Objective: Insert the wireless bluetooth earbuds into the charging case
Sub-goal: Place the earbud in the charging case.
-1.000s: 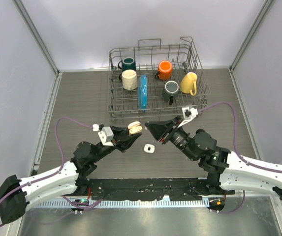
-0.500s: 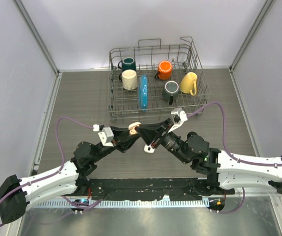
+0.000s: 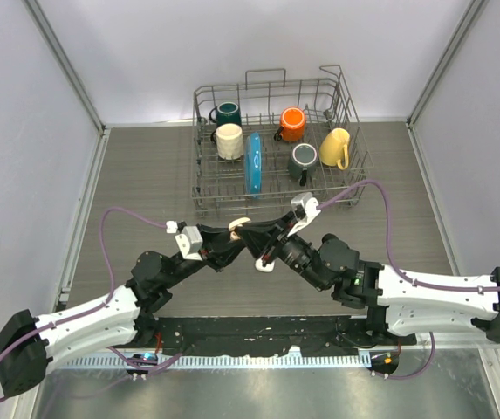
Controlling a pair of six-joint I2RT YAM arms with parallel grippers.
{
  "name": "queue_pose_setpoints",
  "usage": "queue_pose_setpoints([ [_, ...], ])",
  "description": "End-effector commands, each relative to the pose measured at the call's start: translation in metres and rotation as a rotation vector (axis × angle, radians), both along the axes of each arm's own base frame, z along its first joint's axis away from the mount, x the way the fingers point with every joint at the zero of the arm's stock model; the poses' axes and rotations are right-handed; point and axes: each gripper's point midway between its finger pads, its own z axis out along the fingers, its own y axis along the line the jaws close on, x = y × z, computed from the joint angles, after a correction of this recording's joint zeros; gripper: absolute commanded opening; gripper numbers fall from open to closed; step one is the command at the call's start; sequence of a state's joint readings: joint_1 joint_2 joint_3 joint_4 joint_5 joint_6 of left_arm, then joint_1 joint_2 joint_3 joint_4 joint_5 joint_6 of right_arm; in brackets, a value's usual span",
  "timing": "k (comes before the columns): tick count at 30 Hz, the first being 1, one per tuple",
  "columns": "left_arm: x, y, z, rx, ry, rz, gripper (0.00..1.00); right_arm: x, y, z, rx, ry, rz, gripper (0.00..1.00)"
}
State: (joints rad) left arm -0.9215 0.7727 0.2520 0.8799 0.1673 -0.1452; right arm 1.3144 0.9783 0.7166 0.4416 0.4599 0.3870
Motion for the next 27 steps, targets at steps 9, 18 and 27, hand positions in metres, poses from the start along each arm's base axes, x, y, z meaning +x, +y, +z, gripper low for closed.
queue_pose_setpoints([
  [9,-0.005,0.004,0.035,-0.082,-0.072,-0.011,0.00,0.009,0.004,0.001,-0.043,-0.045,-0.082,0.01],
  [18,-0.006,0.004,0.034,-0.083,-0.066,-0.015,0.00,0.013,-0.006,0.004,-0.012,-0.042,-0.127,0.01],
  [27,-0.006,0.002,0.034,-0.087,-0.065,-0.023,0.00,0.015,-0.004,0.004,0.003,-0.037,-0.137,0.01],
])
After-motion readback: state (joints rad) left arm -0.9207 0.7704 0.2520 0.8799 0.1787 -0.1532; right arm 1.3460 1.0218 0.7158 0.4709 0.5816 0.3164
